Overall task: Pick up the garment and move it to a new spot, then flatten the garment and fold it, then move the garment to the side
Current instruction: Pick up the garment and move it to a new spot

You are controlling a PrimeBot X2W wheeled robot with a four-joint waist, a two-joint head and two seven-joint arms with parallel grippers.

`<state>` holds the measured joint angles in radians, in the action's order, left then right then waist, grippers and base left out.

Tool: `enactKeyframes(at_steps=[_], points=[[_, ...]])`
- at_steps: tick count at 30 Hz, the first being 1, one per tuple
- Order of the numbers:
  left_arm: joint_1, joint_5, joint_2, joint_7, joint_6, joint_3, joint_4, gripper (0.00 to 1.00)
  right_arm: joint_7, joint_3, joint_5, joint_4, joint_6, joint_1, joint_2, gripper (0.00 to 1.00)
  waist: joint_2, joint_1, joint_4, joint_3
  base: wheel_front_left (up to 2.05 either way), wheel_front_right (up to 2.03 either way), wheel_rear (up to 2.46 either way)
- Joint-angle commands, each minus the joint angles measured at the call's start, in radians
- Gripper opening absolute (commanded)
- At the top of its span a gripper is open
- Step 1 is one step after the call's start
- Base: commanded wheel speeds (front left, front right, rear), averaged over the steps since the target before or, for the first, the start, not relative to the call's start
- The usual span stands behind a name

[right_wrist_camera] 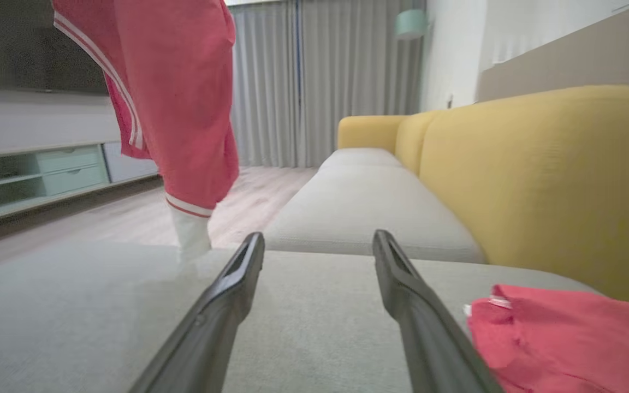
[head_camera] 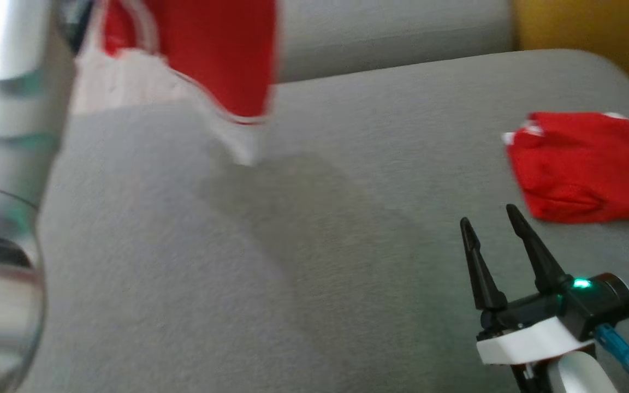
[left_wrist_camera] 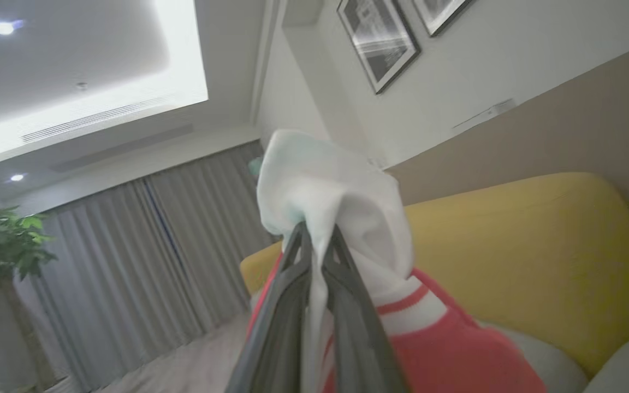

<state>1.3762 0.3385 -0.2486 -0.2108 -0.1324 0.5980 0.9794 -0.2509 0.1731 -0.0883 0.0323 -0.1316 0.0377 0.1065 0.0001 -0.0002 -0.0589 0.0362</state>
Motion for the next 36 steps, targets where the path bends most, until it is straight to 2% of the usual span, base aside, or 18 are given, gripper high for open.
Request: enactKeyframes(at_steps=[1, 5, 12, 15, 17, 19, 24, 25, 29, 30, 36], points=[[0.038, 0.027, -0.017, 0.002, 0.002, 0.021, -0.055, 0.0, -0.011, 0.013, -0.008, -0.042, 0.001, -0.014, -0.004, 1.0, -0.0001, 0.0002, -0.081, -0.058, 0.0, 0.0, 0.0], [-0.084, 0.116, 0.024, 0.0, 0.002, 0.14, -0.135, 0.0, -0.011, 0.002, -0.01, -0.051, 0.001, 0.0, -0.014, 1.0, -0.0001, 0.0002, -0.094, -0.047, 0.0, 0.0, 0.0], [-0.418, 0.224, 0.087, -0.032, 0.002, 0.307, -0.237, 0.0, -0.011, 0.008, -0.007, -0.055, 0.001, -0.001, -0.03, 1.0, -0.0001, 0.0002, -0.096, 0.017, 0.0, 0.0, 0.0], [-0.564, 0.248, 0.118, -0.046, 0.006, 0.317, -0.238, 0.0, -0.011, 0.012, -0.002, -0.053, 0.001, -0.004, -0.036, 1.0, -0.0001, 0.0002, -0.091, 0.037, 0.0, 0.0, 0.0], [-0.648, 0.255, 0.142, -0.049, 0.03, 0.308, -0.243, 0.0, -0.011, 0.008, -0.001, -0.05, 0.001, -0.001, -0.039, 1.0, -0.0001, 0.0002, -0.081, 0.043, 0.0, 0.0, 0.0], [-0.722, 0.251, 0.162, -0.05, 0.055, 0.287, -0.278, 1.0, -0.011, -0.001, 0.001, -0.048, 0.001, 0.005, -0.04, 1.0, -0.0001, 0.0002, -0.067, 0.042, 0.0, 0.0, 0.0], [-0.918, 0.226, 0.186, -0.051, 0.115, 0.198, -0.417, 1.0, -0.011, -0.022, 0.002, -0.032, 0.001, 0.032, -0.044, 1.0, -0.0001, 0.0002, -0.011, -0.005, 0.0, 0.0, 0.0], [-1.004, 0.224, 0.191, -0.051, 0.134, 0.145, -0.489, 1.0, -0.011, -0.029, 0.001, -0.024, 0.001, 0.049, -0.045, 1.0, -0.0001, 0.0002, 0.015, -0.034, 0.0, 0.0, 0.0], [-1.148, 0.19, 0.187, -0.051, 0.174, 0.022, -0.635, 1.0, -0.011, -0.057, -0.001, -0.015, 0.001, 0.075, -0.049, 1.0, -0.0001, 0.0002, 0.074, -0.078, 0.0, 0.0, 0.0], [-1.148, 0.19, 0.187, -0.051, 0.174, 0.022, -0.635, 1.0, -0.011, -0.057, -0.001, -0.015, 0.001, 0.075, -0.049, 1.0, -0.0001, 0.0002, 0.074, -0.078, 0.0, 0.0, 0.0], [-1.304, 0.121, 0.158, -0.051, 0.195, -0.128, -0.782, 1.0, -0.011, -0.092, -0.005, 0.005, 0.001, 0.112, -0.053, 1.0, -0.0001, 0.0002, 0.154, -0.137, 0.0, 0.0, 0.0]])
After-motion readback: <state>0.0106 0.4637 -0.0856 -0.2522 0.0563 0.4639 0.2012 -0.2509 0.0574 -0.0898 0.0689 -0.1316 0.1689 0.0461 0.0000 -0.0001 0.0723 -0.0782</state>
